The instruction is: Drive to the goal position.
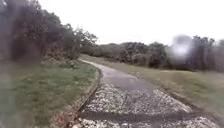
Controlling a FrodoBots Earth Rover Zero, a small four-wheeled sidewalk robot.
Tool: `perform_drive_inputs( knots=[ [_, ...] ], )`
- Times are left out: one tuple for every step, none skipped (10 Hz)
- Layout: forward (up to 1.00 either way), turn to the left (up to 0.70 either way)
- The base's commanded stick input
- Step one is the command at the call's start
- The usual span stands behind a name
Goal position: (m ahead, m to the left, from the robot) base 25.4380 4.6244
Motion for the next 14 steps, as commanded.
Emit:
perform_drive_inputs(
  knots=[
    [0.70,0.00],
    [0.70,0.00],
    [0.70,-0.10],
    [0.70,-0.22],
    [0.70,-0.25],
    [0.70,-0.26],
    [0.70,-0.17],
    [0.70,-0.10],
    [0.70,-0.04],
    [0.70,0.00],
    [0.70,0.00],
    [0.70,0.00],
    [0.70,0.00],
    [0.70,0.00]
  ],
)
